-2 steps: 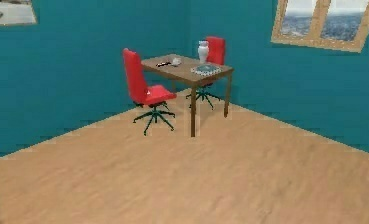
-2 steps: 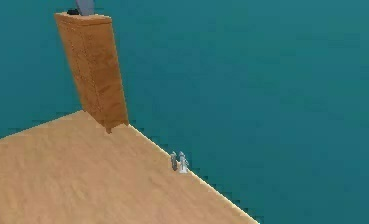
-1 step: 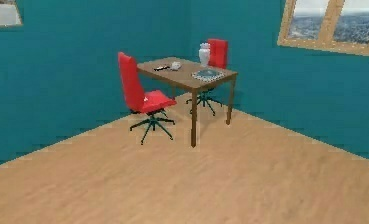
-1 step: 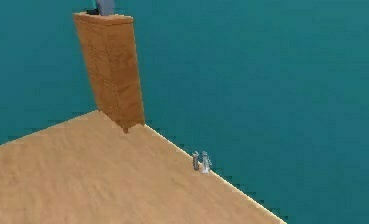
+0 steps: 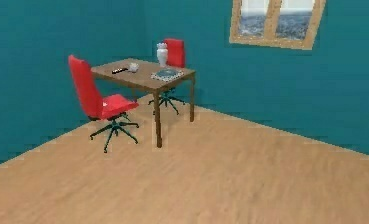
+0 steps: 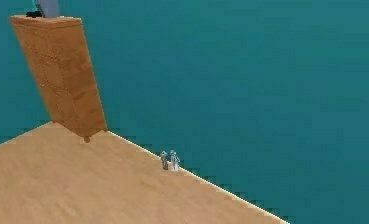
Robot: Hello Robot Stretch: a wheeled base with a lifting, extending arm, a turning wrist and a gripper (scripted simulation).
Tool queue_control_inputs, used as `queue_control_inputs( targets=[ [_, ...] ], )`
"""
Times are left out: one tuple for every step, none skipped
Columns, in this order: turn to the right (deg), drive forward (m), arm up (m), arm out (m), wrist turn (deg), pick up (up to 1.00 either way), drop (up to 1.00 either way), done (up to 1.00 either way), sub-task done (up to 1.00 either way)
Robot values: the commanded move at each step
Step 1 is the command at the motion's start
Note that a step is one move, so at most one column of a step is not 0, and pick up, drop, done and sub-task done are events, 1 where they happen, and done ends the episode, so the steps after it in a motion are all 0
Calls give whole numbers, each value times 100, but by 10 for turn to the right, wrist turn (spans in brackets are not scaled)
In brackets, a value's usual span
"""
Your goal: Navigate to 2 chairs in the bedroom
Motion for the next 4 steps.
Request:
queue_control_inputs(
  targets=[
    [0,25,0,0,0,0,0,0,0],
    [-210,0,0,0,0,0,0,0,0],
    [0,85,0,0,0,0,0,0,0],
    [0,0,0,0,0,0,0,0,100]
  ],
)
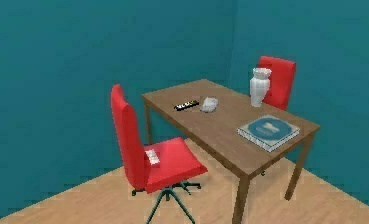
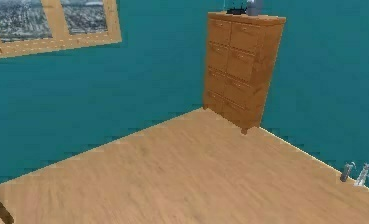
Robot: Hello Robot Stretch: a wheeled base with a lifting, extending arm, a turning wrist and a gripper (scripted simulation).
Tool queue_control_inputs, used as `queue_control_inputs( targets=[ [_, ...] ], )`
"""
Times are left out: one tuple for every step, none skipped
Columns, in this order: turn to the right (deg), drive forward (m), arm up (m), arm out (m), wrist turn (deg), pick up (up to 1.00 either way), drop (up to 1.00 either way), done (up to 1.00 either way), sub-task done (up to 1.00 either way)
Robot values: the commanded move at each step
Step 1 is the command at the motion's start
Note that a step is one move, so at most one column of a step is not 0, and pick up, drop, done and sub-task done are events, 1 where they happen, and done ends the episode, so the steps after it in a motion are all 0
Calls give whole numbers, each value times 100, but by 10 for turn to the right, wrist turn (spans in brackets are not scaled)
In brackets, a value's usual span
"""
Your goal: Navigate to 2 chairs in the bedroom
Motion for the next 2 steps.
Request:
queue_control_inputs(
  targets=[
    [450,0,0,0,0,0,0,0,0],
    [360,0,0,0,0,0,0,0,0]
  ],
)
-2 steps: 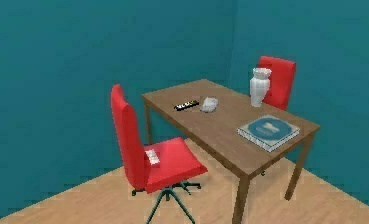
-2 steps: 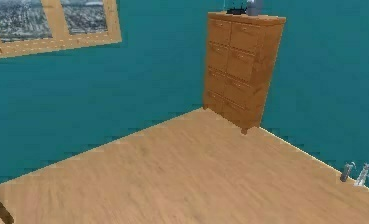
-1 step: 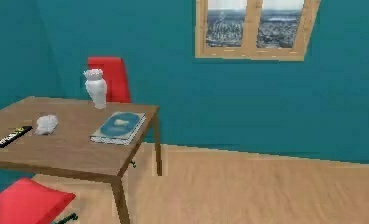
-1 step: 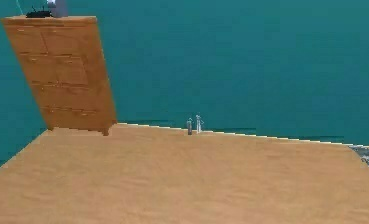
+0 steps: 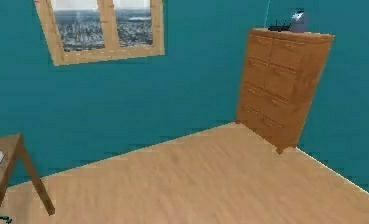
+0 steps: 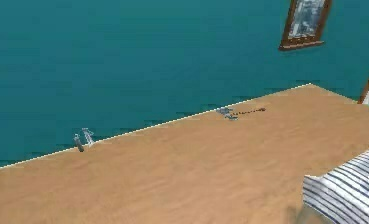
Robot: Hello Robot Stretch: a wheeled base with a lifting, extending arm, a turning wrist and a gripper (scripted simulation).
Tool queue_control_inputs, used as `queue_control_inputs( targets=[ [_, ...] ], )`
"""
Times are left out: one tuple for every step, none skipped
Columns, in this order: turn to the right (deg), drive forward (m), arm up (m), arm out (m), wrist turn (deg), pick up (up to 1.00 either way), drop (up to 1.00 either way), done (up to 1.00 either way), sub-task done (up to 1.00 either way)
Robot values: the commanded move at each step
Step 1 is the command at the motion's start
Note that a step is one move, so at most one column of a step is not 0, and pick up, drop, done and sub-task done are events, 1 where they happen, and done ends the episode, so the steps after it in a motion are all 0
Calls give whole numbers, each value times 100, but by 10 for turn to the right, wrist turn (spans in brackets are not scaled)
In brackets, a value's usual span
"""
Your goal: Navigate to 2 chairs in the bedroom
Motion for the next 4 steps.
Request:
queue_control_inputs(
  targets=[
    [0,40,0,0,0,0,0,0,0],
    [-240,0,0,0,0,0,0,0,0],
    [0,80,0,0,0,0,0,0,0],
    [-450,0,0,0,0,0,0,0,0]
  ],
)
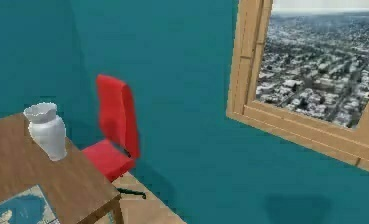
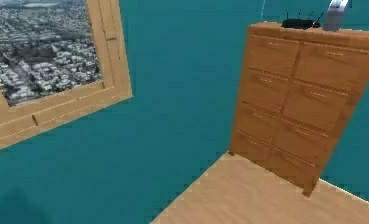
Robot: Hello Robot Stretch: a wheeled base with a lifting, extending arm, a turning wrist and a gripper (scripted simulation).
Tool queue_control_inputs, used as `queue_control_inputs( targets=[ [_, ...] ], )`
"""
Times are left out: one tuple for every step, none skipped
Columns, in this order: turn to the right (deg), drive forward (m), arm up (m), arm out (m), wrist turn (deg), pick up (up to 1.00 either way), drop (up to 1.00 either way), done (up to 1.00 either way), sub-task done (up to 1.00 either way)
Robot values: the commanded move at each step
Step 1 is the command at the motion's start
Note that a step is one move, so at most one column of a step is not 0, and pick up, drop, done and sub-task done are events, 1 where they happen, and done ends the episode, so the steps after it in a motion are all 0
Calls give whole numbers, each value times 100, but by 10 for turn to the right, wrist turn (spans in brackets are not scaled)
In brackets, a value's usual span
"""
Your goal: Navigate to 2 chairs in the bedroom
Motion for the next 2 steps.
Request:
queue_control_inputs(
  targets=[
    [-270,0,0,0,0,0,0,0,0],
    [0,0,0,0,0,0,0,100,0]
  ],
)
